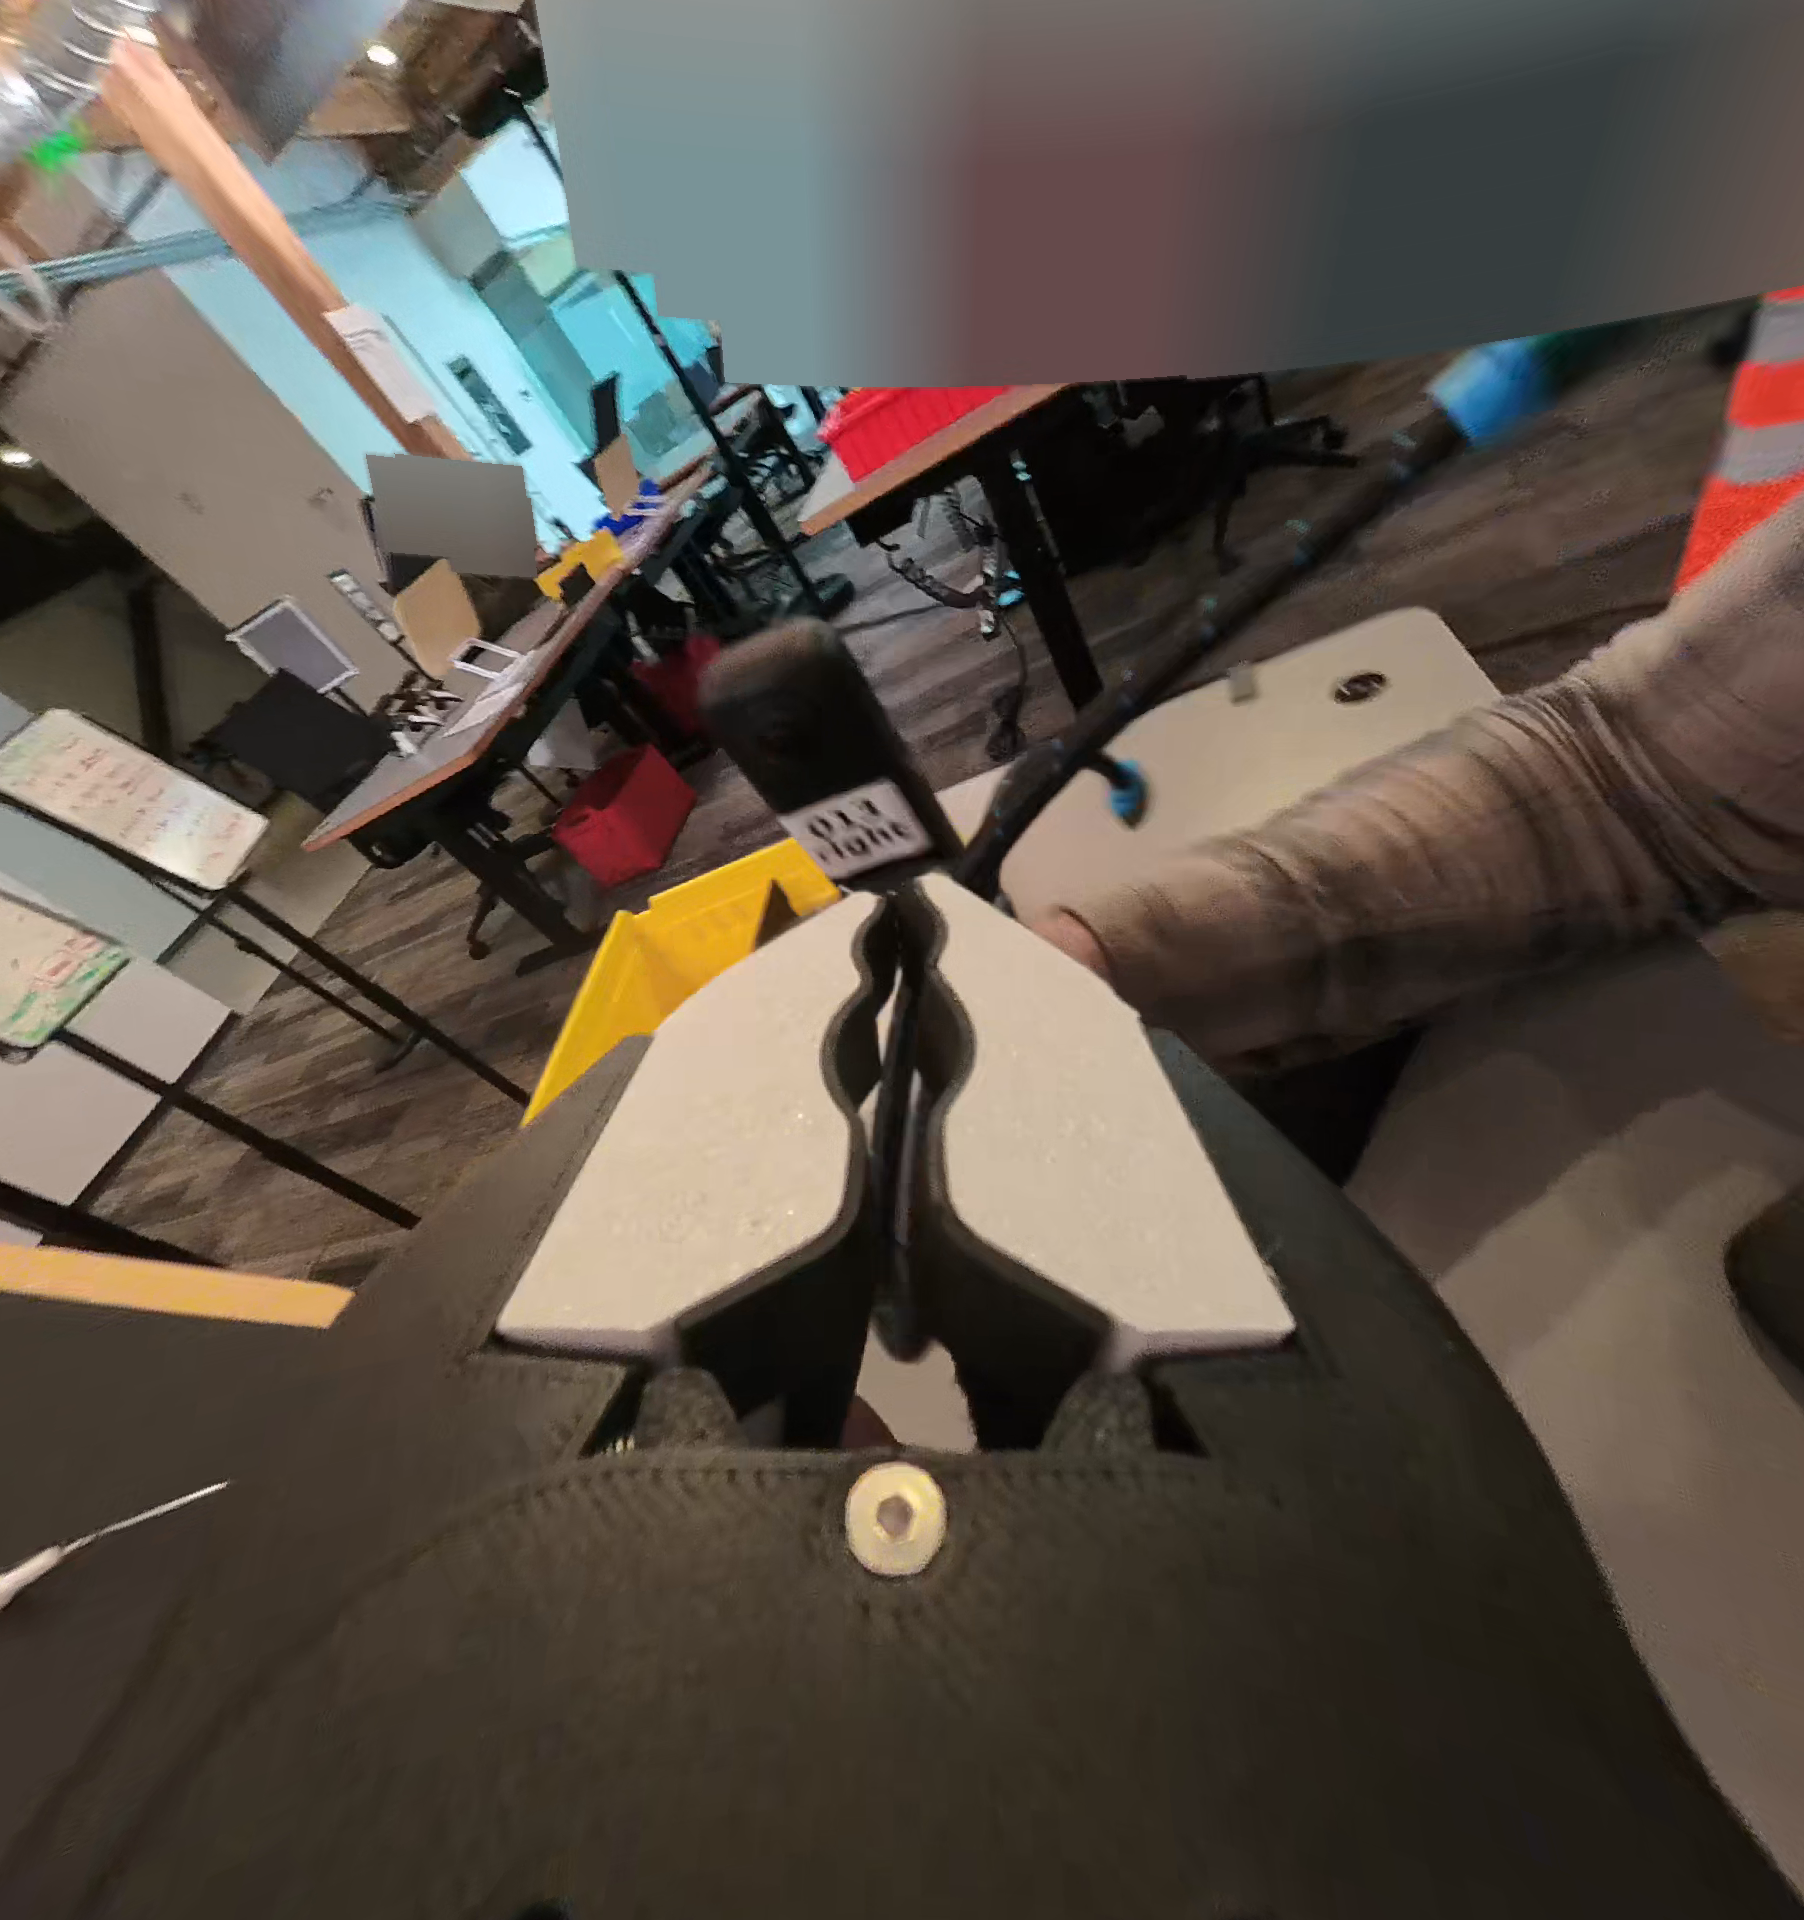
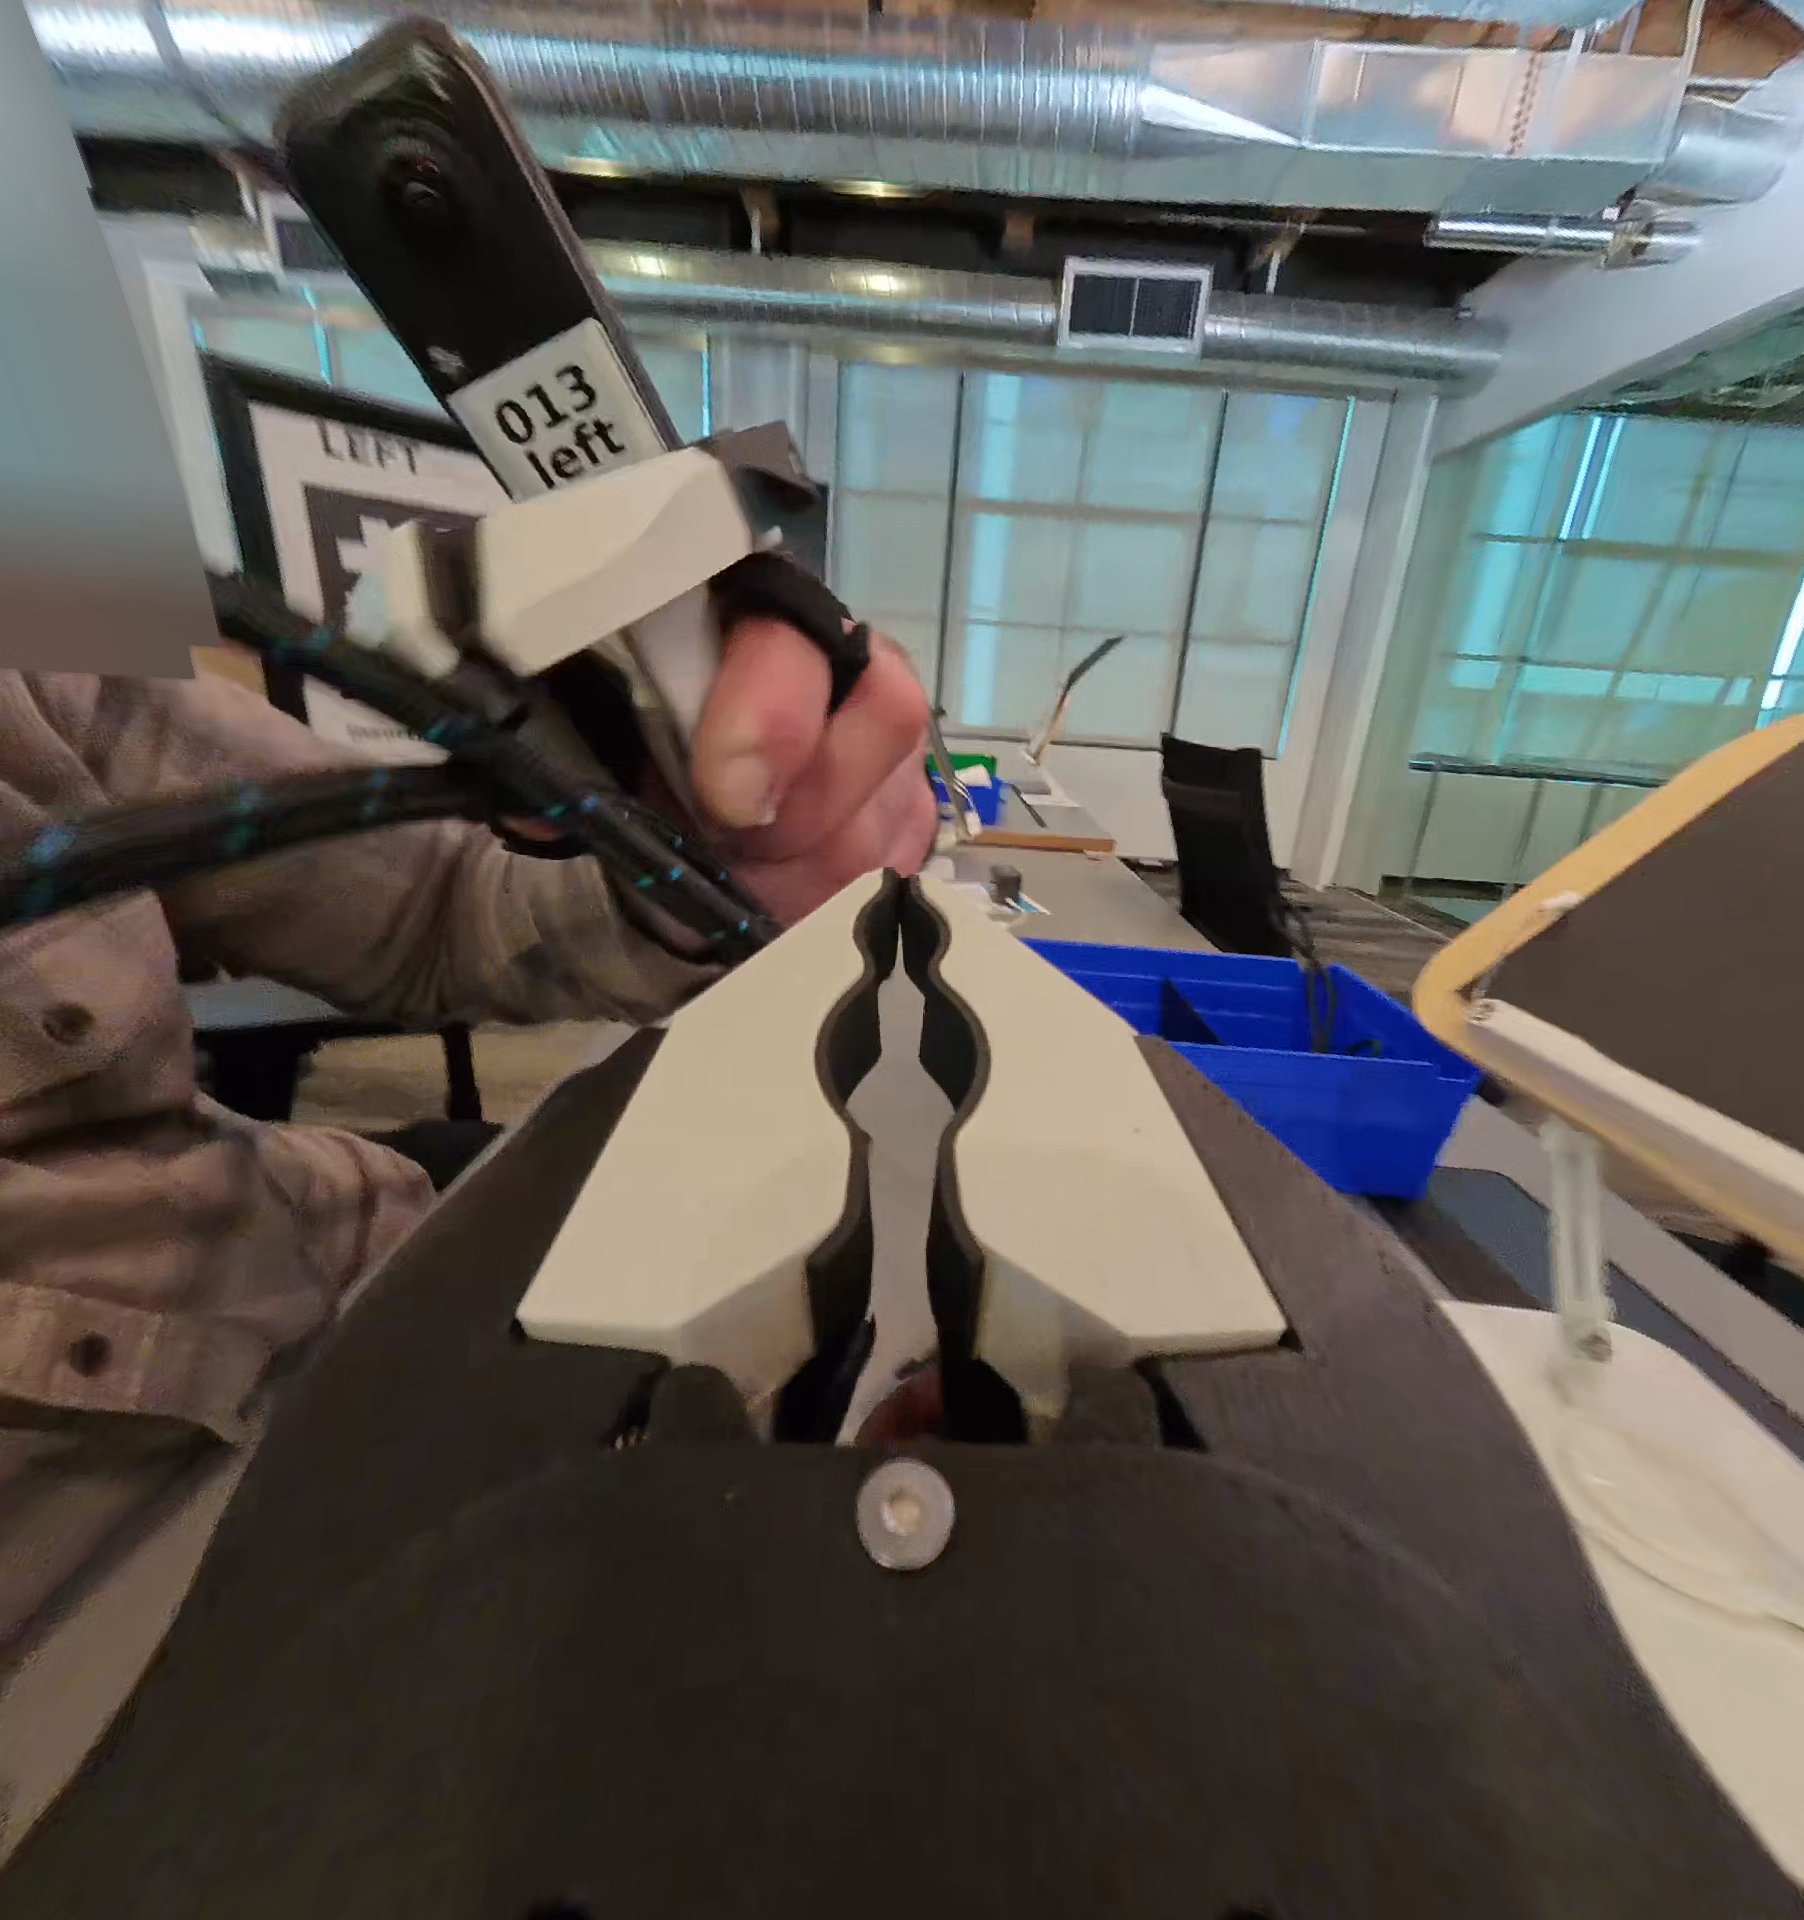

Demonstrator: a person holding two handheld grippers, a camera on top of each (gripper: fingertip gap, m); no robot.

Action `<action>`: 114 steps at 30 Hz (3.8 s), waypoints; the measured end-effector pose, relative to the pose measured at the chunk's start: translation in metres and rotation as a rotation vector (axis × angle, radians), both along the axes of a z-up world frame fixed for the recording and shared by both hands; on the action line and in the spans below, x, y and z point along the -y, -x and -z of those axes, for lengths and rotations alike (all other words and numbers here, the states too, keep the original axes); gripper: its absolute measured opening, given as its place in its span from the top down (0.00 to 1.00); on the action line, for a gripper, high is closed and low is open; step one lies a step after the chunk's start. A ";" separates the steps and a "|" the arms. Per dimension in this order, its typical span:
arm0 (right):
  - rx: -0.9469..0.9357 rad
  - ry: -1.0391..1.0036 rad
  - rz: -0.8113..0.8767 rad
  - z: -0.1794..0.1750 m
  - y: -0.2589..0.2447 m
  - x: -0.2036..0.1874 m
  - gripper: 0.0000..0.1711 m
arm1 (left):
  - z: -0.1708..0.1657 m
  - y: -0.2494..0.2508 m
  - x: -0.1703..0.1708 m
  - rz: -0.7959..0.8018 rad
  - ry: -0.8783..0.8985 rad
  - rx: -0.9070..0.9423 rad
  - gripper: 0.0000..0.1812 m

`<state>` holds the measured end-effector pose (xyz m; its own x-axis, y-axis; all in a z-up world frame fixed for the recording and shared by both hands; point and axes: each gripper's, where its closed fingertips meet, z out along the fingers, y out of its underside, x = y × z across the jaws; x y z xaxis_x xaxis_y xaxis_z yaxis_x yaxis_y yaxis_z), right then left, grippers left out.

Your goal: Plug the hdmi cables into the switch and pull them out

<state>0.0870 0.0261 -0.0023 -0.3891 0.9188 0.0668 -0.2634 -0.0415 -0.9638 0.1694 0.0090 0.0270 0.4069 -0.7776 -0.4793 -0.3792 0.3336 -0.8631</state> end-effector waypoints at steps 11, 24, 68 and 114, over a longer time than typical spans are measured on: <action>-0.036 -0.005 0.117 0.001 0.007 0.013 1.00 | -0.005 0.030 -0.034 -0.230 0.038 0.028 0.99; 0.056 -0.193 0.620 0.021 -0.023 -0.026 0.52 | 0.010 0.023 -0.039 -0.261 0.096 0.030 1.00; 0.033 -1.443 0.994 -0.025 -0.060 -0.045 0.61 | 0.021 0.011 -0.020 -0.095 0.343 0.081 1.00; -0.212 0.436 -0.297 0.016 -0.030 0.027 0.98 | 0.024 0.017 -0.036 -0.004 0.611 0.616 1.00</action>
<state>0.1166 -0.0007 -0.0183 -0.6545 0.7320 -0.1891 -0.3657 -0.5254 -0.7683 0.1520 0.0453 0.0033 0.4602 -0.8248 0.3285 0.2146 -0.2556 -0.9427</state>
